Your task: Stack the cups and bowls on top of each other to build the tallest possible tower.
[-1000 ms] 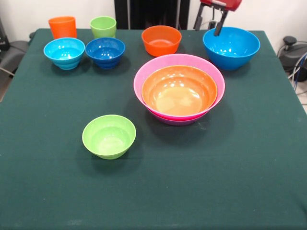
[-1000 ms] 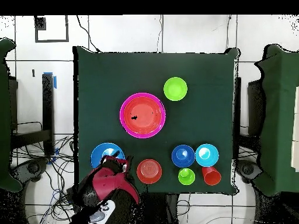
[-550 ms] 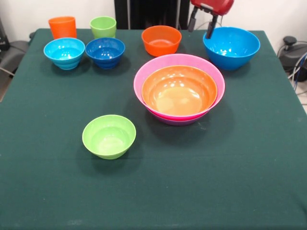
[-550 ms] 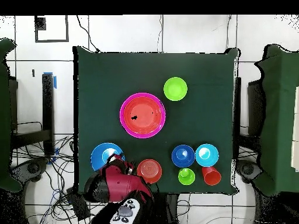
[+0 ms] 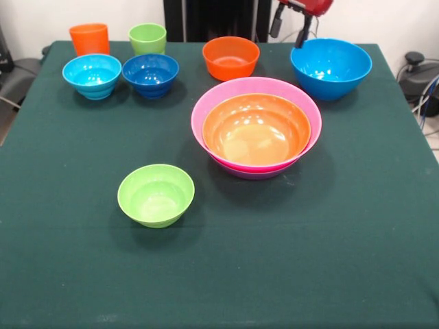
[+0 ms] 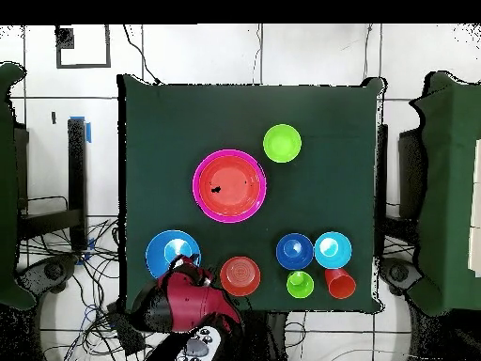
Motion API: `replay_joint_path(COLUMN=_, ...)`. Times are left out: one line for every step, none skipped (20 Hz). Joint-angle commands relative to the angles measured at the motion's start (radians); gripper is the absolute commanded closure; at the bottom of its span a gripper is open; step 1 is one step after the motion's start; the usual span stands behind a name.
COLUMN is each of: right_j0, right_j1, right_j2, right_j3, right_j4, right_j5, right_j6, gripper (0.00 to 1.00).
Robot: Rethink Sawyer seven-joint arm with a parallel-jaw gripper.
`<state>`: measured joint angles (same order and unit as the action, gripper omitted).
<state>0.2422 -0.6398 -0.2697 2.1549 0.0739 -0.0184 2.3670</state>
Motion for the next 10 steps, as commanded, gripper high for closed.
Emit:
replay_joint_path(right_j0=-0.004, right_j1=0.025, right_j2=0.053, right_j3=-0.057, right_j4=-0.079, right_j5=0.086, right_j6=-0.014, gripper=0.0)
replay_joint_path(right_j0=-0.004, right_j1=0.032, right_j2=0.05, right_j3=-0.066, right_j4=-0.092, right_j5=0.079, right_j6=-0.023, gripper=0.0)
replay_joint_path(right_j0=-0.003, right_j1=0.031, right_j2=0.048, right_j3=-0.068, right_j4=-0.099, right_j5=0.08, right_j6=-0.024, gripper=0.0)
replay_joint_path(right_j0=-0.002, right_j1=0.03, right_j2=0.046, right_j3=-0.069, right_j4=-0.106, right_j5=0.081, right_j6=-0.024, gripper=0.0)
replay_joint_path(right_j0=-0.004, right_j1=0.026, right_j2=0.047, right_j3=-0.067, right_j4=-0.112, right_j5=0.084, right_j6=-0.022, gripper=0.0)
replay_joint_path(right_j0=-0.005, right_j1=0.022, right_j2=0.048, right_j3=-0.065, right_j4=-0.119, right_j5=0.087, right_j6=-0.02, gripper=0.0)
replay_joint_path(right_j0=-0.009, right_j1=0.015, right_j2=0.052, right_j3=-0.059, right_j4=-0.123, right_j5=0.089, right_j6=-0.016, gripper=0.0)
replay_joint_path(right_j0=-0.003, right_j1=0.011, right_j2=0.048, right_j3=-0.052, right_j4=-0.128, right_j5=0.087, right_j6=-0.01, gripper=0.0)
replay_joint_path(right_j0=-0.004, right_j1=0.005, right_j2=0.049, right_j3=-0.044, right_j4=-0.134, right_j5=0.086, right_j6=-0.006, gripper=0.0)
replay_joint_path(right_j0=-0.002, right_j1=0.0, right_j2=0.048, right_j3=-0.033, right_j4=-0.14, right_j5=0.078, right_j6=0.0, gripper=0.0)
